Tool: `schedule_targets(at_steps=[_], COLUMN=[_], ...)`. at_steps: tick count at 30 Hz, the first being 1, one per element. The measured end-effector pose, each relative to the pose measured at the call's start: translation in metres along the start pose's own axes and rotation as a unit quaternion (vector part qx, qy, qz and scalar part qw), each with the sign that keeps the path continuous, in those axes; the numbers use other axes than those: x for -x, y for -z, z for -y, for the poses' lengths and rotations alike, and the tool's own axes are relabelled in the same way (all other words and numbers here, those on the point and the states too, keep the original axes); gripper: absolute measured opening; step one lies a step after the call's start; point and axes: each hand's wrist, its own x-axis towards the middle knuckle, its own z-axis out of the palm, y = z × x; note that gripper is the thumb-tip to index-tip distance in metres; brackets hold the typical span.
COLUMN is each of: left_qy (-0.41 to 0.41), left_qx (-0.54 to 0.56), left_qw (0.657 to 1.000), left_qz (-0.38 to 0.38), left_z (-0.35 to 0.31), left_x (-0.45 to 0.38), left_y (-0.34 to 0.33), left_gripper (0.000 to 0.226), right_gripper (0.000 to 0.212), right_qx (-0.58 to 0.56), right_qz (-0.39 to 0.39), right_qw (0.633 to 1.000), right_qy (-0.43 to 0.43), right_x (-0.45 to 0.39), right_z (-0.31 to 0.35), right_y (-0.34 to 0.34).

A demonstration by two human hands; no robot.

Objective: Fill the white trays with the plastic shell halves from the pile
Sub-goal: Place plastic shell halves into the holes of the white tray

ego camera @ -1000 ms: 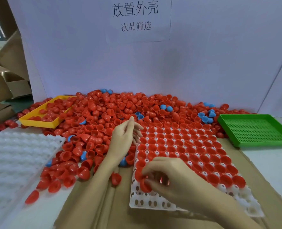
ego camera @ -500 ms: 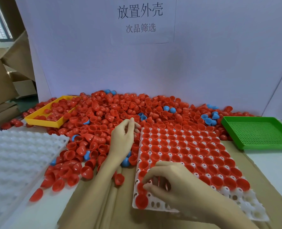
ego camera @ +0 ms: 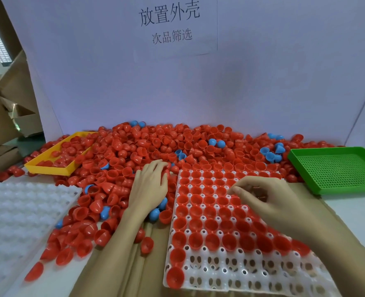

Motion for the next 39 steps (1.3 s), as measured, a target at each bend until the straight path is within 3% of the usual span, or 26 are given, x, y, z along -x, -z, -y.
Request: schedule_targets(at_steps=[4,10,18,22,28,32,36,39], left_qy=[0.008,0.008,0.014,-0.029,-0.043,-0.1,-0.204,-0.271], left_qx=[-0.038,-0.036,0.052,0.1,0.257,0.258,0.182,0.145], left_qw=[0.998,0.997,0.996,0.983,0.953,0.955,0.958,0.948], left_qz=[0.054,0.072,-0.077,-0.151,-0.154,-0.108,-0.082,-0.084], left_z=[0.0,0.001,-0.005,-0.007,-0.035,-0.059,-0.082,-0.094], left_x=[-0.012,-0.012,0.003,0.004,0.006,0.019,0.036,0.043], left_y=[-0.003,-0.005,0.0,0.014,0.029,0.039,0.047,0.048], left_gripper=[0.027,0.032,0.018,0.016,0.027,0.025,0.017,0.023], right_gripper=[0.016,0.016,0.017,0.016,0.016,0.019,0.055,0.05], right_qx=[-0.006,-0.011,-0.022,-0.024,-0.032,-0.107,-0.139,-0.135], right_qz=[-0.013,-0.016,-0.021,-0.026,-0.028,-0.04,-0.046,-0.036], right_qw=[1.0,1.0,0.999,0.999,0.999,0.993,0.989,0.99], right_qy=[-0.005,-0.012,-0.008,-0.01,-0.007,-0.01,0.01,0.03], right_x=[0.004,0.007,0.009,0.01,0.011,0.011,0.011,0.013], right_z=[0.0,-0.002,-0.002,-0.001,-0.001,0.0,0.006,0.011], right_y=[0.006,0.005,0.002,0.002,-0.002,-0.006,-0.014,-0.021])
